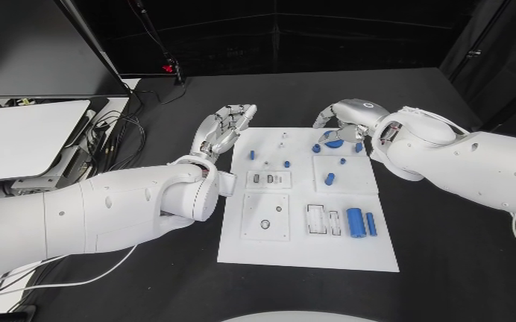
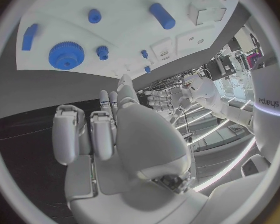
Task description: Assemble the parts on the task board
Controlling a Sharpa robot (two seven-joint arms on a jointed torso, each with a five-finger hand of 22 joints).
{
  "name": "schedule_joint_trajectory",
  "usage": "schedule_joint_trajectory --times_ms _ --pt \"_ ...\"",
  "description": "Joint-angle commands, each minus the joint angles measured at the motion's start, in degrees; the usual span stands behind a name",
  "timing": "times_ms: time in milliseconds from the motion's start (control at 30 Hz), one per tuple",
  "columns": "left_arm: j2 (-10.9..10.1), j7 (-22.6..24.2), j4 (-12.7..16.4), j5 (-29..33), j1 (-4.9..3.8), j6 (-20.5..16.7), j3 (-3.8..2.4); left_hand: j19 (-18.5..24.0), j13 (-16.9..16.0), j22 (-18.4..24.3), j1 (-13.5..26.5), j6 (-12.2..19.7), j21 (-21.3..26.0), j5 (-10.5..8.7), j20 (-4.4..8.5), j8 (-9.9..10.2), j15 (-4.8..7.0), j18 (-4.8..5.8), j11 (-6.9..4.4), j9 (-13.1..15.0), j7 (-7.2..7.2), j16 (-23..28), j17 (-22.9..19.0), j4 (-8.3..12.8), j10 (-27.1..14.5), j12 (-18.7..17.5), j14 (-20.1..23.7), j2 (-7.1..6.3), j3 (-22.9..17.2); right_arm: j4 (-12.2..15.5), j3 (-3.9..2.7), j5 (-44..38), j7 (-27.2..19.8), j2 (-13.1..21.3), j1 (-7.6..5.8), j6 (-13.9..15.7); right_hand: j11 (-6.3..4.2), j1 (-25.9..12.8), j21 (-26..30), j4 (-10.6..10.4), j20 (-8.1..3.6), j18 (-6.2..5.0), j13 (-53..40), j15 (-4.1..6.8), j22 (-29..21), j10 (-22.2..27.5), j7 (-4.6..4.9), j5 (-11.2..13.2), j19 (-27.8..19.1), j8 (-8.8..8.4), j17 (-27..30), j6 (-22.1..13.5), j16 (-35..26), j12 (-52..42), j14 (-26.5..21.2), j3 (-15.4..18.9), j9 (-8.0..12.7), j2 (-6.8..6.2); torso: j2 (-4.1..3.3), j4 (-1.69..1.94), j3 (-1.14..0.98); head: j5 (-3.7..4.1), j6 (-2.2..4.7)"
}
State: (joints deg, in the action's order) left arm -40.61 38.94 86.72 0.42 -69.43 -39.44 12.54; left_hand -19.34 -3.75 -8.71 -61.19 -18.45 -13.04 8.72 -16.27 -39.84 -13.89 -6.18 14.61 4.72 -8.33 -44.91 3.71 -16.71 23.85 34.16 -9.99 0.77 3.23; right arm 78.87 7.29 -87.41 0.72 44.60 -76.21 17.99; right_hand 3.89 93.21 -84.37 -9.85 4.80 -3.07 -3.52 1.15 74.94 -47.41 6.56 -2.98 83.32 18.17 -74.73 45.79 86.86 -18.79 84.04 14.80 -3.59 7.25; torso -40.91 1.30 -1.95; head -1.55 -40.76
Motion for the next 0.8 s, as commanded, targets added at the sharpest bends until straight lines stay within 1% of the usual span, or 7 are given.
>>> schedule_joint_trajectory --times_ms 33,67,200,500,667,767,800 --pt "0.0 19.5 0.0 -0.4 -0.11 0.5 -0.06 -0.4 0.0 -0.1 -0.1 -0.5 -0.3 0.18 -0.17 -0.2 -0.08 -0.36 0.02 -0.1 -8.48 -0.4 0.0 -0.1 0.2 0.2 -0.3 0.50 0.2 -0.8 -0.03 -4.2 3.7 -0.7 -0.07 -3.8 -0.01 0.7 -0.3 -0.3 -0.19 0.31 0.0 0.36 2.9 -0.3 -0.11 0.3 -0.2 -0.28 -0.1 0.4 -0.2 0.2 3.4 0.1 0.0 0.08 0.10 0.08 0.02 0.33 -0.04" --pt "0.0 19.4 0.0 -0.4 -0.11 0.5 -0.06 -0.4 0.0 -0.1 -0.1 -0.5 -0.3 0.18 -0.17 -0.2 -0.08 -0.36 0.02 -0.1 -8.48 -0.4 0.0 -0.1 0.2 0.2 -0.3 0.50 0.2 -1.1 -0.03 -4.3 4.0 -1.0 -0.06 -4.1 -0.01 0.8 -0.4 -0.5 -0.20 0.32 0.0 0.37 3.0 -0.5 -0.10 0.3 -0.2 -0.73 0.0 0.5 -0.2 0.6 3.4 0.0 0.0 -0.02 0.10 0.08 0.02 0.33 -0.04" --pt "-0.1 19.4 0.0 -0.4 -0.11 0.5 -0.06 -0.4 0.0 -0.1 -0.1 -0.5 -0.3 0.18 -0.17 -0.2 -0.08 -0.36 0.02 -0.1 -8.48 -0.4 0.0 -0.1 0.2 0.2 -0.3 0.50 0.2 -2.1 -0.02 -4.7 4.7 -2.1 0.01 -5.2 0.01 1.0 -0.4 -0.6 -0.21 0.32 -0.1 0.34 3.0 -0.8 -0.10 0.3 -0.2 -1.17 -0.1 0.6 -0.2 0.9 3.4 -0.1 -0.1 -0.03 0.24 -0.05 0.11 0.30 -0.18" --pt "-0.1 19.3 0.0 -0.4 -0.11 0.5 -0.06 -0.3 0.0 -0.1 -0.1 -0.5 -0.3 0.21 -0.16 -0.2 -0.08 -0.36 0.02 -0.1 -8.48 -0.4 0.0 -0.1 0.2 0.2 -0.3 0.60 0.2 -3.9 -0.01 -6.0 5.8 -4.0 0.33 -8.0 -0.04 1.6 -0.4 -0.8 -0.19 0.30 -0.1 0.26 3.0 -1.9 -0.18 0.3 -0.3 -2.22 -0.2 1.3 -0.2 1.7 3.4 -0.4 -0.1 -0.19 0.29 0.02 0.11 0.30 -0.41" --pt "0.0 19.3 -0.2 -0.4 -0.11 0.5 -0.06 -0.4 0.0 -0.1 -0.2 -0.5 -0.4 0.24 -0.16 -0.2 -0.09 -0.36 0.02 -0.1 -8.48 -0.4 0.0 -0.1 0.2 0.2 -0.3 0.67 0.2 -4.6 0.00 -8.1 5.5 -4.9 0.73 -9.1 0.00 1.7 -0.4 -1.1 -0.13 0.29 -0.1 0.09 3.0 -2.7 -0.16 0.3 -0.4 -2.73 0.0 1.9 -0.3 2.1 3.4 -0.5 -0.1 -0.36 0.37 -0.04 0.13 -0.20 -0.82" --pt "0.1 19.3 -0.3 -0.4 -0.11 0.5 -0.07 -0.4 0.0 -0.1 -0.2 -0.5 -0.4 0.25 -0.16 -0.2 -0.09 -0.36 0.02 -0.1 -8.48 -0.4 0.0 0.0 0.2 0.2 -0.4 0.69 0.3 -5.1 0.00 -8.8 5.5 -5.4 0.90 -9.6 -0.02 1.8 -0.3 -1.2 -0.11 0.28 -0.1 0.07 3.0 -2.9 -0.21 0.3 -0.4 -2.94 0.1 2.0 -0.3 2.3 3.4 -0.5 -0.1 -0.31 0.37 -0.04 0.14 -0.25 -1.07" --pt "0.1 19.3 -0.4 -0.4 -0.11 0.5 -0.07 -0.4 0.0 -0.1 -0.2 -0.5 -0.4 0.25 -0.16 -0.2 -0.09 -0.36 0.02 -0.1 -8.48 -0.4 0.0 0.0 0.2 0.2 -0.4 0.69 0.3 -5.4 0.00 -9.1 5.6 -5.7 0.99 -10.1 -0.02 1.8 -0.3 -1.2 -0.11 0.28 -0.1 0.07 3.0 -3.0 -0.21 0.3 -0.4 -2.98 0.1 2.0 -0.3 2.3 3.4 -0.6 -0.1 -0.30 0.39 0.04 0.16 -0.16 -1.23"
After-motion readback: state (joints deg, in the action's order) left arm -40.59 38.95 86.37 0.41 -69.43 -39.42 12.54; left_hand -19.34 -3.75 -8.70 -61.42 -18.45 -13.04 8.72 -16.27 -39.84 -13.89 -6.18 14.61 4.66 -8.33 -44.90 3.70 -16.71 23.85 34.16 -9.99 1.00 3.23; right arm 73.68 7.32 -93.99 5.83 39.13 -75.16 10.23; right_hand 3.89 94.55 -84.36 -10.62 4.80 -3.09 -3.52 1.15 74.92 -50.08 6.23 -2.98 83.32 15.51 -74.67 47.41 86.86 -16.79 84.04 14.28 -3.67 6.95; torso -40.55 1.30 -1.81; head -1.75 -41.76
